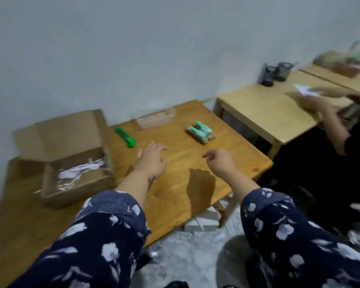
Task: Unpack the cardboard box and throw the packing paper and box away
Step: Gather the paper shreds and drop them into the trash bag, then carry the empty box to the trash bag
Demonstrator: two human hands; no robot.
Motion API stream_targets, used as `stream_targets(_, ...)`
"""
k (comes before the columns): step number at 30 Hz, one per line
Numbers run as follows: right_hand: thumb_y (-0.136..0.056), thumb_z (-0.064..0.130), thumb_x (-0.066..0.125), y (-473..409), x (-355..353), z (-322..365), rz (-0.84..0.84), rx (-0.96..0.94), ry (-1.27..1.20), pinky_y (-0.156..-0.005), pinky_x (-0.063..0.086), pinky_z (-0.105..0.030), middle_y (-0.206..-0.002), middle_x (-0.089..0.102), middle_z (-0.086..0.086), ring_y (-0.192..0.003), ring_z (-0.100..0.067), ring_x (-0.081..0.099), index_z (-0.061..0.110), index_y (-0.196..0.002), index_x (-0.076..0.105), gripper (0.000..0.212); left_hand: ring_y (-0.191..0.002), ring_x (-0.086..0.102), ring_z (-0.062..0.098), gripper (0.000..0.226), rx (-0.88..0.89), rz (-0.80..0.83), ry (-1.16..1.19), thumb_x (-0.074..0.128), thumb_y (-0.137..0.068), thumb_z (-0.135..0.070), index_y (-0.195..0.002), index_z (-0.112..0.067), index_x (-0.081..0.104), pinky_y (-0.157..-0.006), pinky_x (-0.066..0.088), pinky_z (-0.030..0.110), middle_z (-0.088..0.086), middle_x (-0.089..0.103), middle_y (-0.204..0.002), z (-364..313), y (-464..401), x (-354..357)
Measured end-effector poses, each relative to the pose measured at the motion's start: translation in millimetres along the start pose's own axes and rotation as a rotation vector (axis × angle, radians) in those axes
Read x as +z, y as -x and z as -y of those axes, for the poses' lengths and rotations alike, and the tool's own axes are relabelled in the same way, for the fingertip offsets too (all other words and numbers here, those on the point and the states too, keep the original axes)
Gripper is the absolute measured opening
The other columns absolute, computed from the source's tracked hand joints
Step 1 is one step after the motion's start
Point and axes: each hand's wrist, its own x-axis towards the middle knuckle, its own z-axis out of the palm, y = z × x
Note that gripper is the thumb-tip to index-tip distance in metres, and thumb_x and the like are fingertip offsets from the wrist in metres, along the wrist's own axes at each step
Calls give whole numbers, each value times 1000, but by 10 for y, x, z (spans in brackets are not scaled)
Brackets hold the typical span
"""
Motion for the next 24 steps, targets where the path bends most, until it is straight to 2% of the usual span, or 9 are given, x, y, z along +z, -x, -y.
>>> stream_targets(3, -93, 11, 44, -37, 280, 689, 96, -144, 15, -66, 46, -29, -100, 67, -6, -75, -17, 58, 24, -105, 67, 29, -145, 22, 17, 39, -125, -120, 2, 49, -94, -22, -133, -25, 50, -117, 16, 46, -3, 40, -149, 556, 229, -398)
stream_targets(9, -92, 12, 47, -97, 882, 1722, 229, -367, 46, -68, 43, -26, -112, 67, -12, -85, -24, 61, 19, -113, 66, 30, -143, 24, 21, 43, -407, -314, -37, 53, -91, -20, -133, -27, 49, -116, 20, 45, -1, 37, -150, 1541, 705, -890)
stream_targets(11, -91, 16, 52, -132, 1076, 1980, 255, -394, 49, -76, 47, -29, -122, 63, -13, -100, -26, 62, 18, -125, 58, 34, -141, 24, 24, 48, -521, -378, -38, 54, -90, -20, -137, -27, 45, -114, 24, 44, 3, 32, -152, 1786, 838, -959)
stream_targets(13, -92, 22, 55, -183, 1260, 2180, 295, -386, 39, -86, 47, -32, -130, 58, -13, -109, -28, 60, 19, -138, 44, 48, -139, 26, 28, 50, -635, -426, 2, 51, -92, -20, -140, -28, 41, -111, 29, 47, 6, 29, -153, 1973, 934, -991)
stream_targets(15, -92, 23, 56, -240, 1422, 2327, 362, -376, 7, -93, 48, -35, -134, 54, -15, -114, -30, 58, 19, -146, 30, 60, -133, 37, 30, 53, -703, -416, 73, 49, -95, -23, -145, -31, 33, -105, 38, 45, 7, 31, -152, 2109, 969, -994)
stream_targets(17, -91, 19, 59, -293, 1571, 2425, 401, -383, -25, -95, 48, -37, -134, 54, -15, -118, -30, 56, 22, -150, 20, 70, -119, 51, 28, 59, -716, -362, 140, 47, -97, -25, -149, -36, 22, -92, 47, 40, 8, 43, -144, 2212, 940, -996)
stream_targets(19, -89, 13, 60, -364, 1707, 2489, 392, -396, -42, -91, 50, -37, -128, 59, -14, -110, -29, 60, 28, -150, 16, 76, -99, 59, 23, 66, -734, -296, 175, 48, -98, -26, -150, -40, 9, -81, 50, 38, 11, 56, -131, 2292, 872, -1013)
stream_targets(21, -89, 9, 58, -449, 1804, 2540, 377, -376, -72, -86, 53, -35, -125, 61, -11, -102, -26, 63, 33, -148, 20, 74, -80, 59, 19, 75, -779, -257, 181, 49, -97, -24, -149, -41, -2, -72, 53, 36, 12, 66, -112, 2329, 800, -1019)
stream_targets(24, -89, 4, 53, -542, 1867, 2584, 385, -346, -106, -79, 57, -37, -122, 61, -8, -92, -22, 64, 37, -146, 25, 72, -69, 61, 20, 84, -853, -254, 155, 46, -95, -5, -148, -42, -6, -61, 56, 36, 9, 65, -87, 2351, 727, -1002)
